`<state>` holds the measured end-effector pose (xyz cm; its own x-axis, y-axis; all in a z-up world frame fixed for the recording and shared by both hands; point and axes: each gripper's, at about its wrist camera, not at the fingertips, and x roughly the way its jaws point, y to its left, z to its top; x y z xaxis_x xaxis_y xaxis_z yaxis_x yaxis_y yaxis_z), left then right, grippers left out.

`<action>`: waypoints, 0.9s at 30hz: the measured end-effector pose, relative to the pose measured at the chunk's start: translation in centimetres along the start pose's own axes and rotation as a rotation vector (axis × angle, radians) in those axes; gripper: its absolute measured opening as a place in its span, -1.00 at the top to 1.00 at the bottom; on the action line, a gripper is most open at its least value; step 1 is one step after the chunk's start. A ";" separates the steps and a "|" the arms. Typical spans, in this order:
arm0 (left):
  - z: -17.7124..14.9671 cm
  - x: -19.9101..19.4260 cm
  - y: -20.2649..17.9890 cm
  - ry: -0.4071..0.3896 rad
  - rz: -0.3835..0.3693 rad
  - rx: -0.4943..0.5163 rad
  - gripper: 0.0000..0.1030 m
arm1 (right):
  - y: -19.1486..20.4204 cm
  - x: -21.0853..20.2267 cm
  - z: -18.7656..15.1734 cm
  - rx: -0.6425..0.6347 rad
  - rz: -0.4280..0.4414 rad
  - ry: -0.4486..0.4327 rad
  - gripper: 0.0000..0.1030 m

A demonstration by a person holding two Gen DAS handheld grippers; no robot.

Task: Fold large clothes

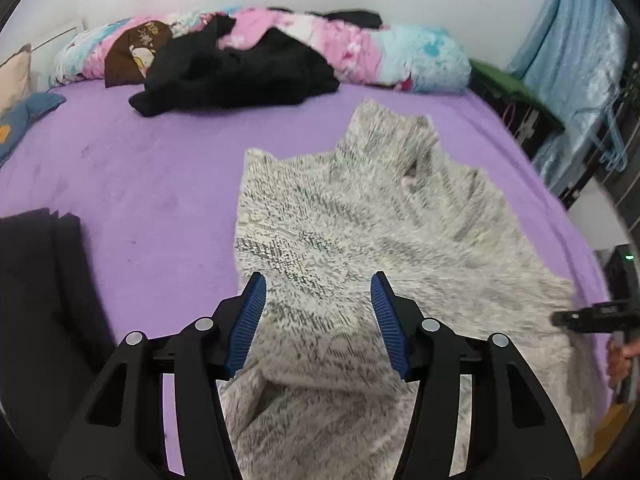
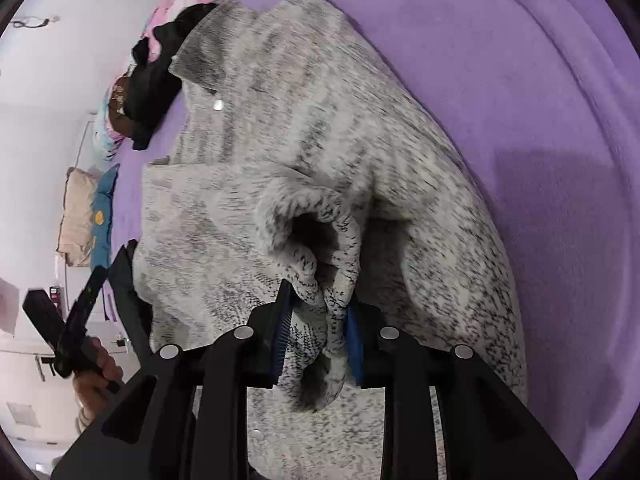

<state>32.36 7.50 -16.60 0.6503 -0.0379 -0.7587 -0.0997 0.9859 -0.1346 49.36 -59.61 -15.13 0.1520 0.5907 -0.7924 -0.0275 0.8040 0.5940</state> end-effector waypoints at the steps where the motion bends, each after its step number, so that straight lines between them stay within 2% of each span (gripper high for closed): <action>1: -0.1 0.7 -0.3 0.014 0.014 0.015 -0.02 | 0.0 0.0 0.0 -0.005 -0.019 -0.002 0.47; 2: -0.2 1.5 -0.5 0.030 0.022 0.027 -0.02 | 0.0 0.0 -0.1 -0.019 -0.051 -0.004 0.46; 6: -1.9 4.3 -1.0 0.105 0.035 0.072 -0.07 | 0.5 -1.1 -0.5 -0.036 -0.146 -0.031 0.11; 7: -2.6 4.7 -1.1 0.115 0.041 0.092 -0.09 | 0.7 -1.8 -0.7 -0.029 -0.156 -0.038 0.10; 8: -3.1 5.1 -1.2 0.125 0.044 0.106 -0.10 | 1.1 -2.7 -0.9 -0.037 -0.185 -0.057 0.09; 10: -4.1 5.6 -1.5 0.141 0.048 0.136 -0.10 | 2.2 -4.6 -1.1 -0.063 -0.214 -0.124 -0.08; 11: -4.6 5.7 -1.7 0.136 0.059 0.162 -0.11 | 2.8 -5.2 -1.0 -0.074 -0.209 -0.152 -0.21; 12: -4.8 5.8 -1.8 0.134 0.067 0.182 -0.11 | 3.9 -6.2 -0.9 -0.086 -0.182 -0.189 -0.22; 14: -5.2 5.9 -2.0 0.136 0.078 0.204 -0.13 | 5.9 -7.0 -0.6 -0.101 -0.069 -0.217 -0.22; 16: -4.9 5.9 -1.9 0.141 0.066 0.185 -0.13 | 7.7 -6.9 -0.4 -0.126 0.037 -0.235 -0.33; 17: -4.6 5.5 -1.7 0.150 0.038 0.151 -0.13 | 8.4 -6.7 -0.4 -0.146 0.051 -0.241 -0.42; 20: -3.3 3.6 -1.1 0.111 -0.053 0.059 -0.18 | 9.8 -4.5 -0.3 -0.181 0.024 -0.228 -0.43; 22: -2.6 3.2 -1.3 0.093 -0.060 0.058 -0.29 | 9.2 -2.8 -0.1 -0.152 0.061 -0.200 -0.43; 24: -2.1 3.7 -1.6 0.097 -0.076 0.064 -0.31 | 8.3 -1.4 0.0 -0.119 0.095 -0.190 -0.43; 27: -2.7 5.8 -1.6 0.166 -0.079 0.071 -0.32 | 5.7 0.6 0.0 -0.061 0.041 -0.177 -0.44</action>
<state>34.26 5.26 -22.55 0.5206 -0.1359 -0.8429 0.0042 0.9876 -0.1566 49.25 -54.66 -12.22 0.3207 0.6060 -0.7280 -0.0966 0.7855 0.6113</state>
